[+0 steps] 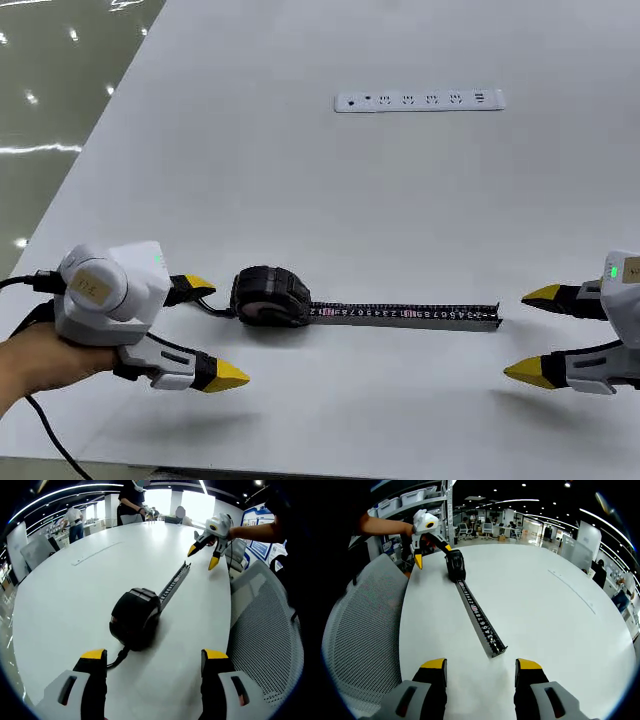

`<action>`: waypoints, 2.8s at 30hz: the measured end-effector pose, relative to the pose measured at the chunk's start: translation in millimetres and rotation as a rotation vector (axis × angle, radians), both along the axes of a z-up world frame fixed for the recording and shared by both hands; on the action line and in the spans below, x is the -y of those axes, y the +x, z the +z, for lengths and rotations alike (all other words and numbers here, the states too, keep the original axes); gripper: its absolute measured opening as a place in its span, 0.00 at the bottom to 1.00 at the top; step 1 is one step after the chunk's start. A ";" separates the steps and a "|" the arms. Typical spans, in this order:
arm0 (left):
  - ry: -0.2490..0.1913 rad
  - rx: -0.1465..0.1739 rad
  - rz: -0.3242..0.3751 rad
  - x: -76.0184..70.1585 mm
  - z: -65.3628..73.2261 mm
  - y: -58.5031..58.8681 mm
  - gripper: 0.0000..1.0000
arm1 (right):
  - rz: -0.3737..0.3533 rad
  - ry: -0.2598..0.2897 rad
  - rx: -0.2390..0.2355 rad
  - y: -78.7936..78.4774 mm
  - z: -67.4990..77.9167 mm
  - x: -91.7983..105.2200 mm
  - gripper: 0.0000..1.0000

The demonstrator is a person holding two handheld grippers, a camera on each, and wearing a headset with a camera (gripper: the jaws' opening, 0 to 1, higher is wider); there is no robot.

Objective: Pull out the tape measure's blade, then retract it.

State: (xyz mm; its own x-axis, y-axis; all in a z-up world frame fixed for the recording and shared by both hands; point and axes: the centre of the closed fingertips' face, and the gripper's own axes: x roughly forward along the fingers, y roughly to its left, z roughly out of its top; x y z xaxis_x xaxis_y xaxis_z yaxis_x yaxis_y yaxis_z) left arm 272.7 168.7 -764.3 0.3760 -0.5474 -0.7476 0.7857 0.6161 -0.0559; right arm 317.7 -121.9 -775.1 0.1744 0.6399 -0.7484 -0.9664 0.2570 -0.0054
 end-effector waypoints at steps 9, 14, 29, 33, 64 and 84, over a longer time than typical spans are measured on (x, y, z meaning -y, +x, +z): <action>-0.036 0.019 0.079 6.8 3.8 -8.3 0.81 | -0.041 0.013 -0.001 -11.6 1.5 3.0 0.61; -0.058 0.025 0.119 14.3 4.7 -12.6 0.85 | -0.067 0.035 -0.003 -15.1 4.3 1.9 0.65; -0.086 0.036 0.217 22.6 12.4 -24.8 0.95 | -0.173 0.072 -0.029 -27.3 13.9 -3.3 0.82; -0.103 0.034 0.242 24.6 14.1 -25.6 0.98 | -0.195 0.089 -0.034 -30.2 18.1 -5.4 0.84; -0.131 0.082 0.395 32.0 32.4 -30.9 0.99 | -0.367 0.155 -0.057 -40.7 31.7 -15.3 0.99; -0.113 0.099 0.500 36.3 35.1 -30.3 0.99 | -0.487 0.186 -0.037 -53.1 45.8 -41.1 0.99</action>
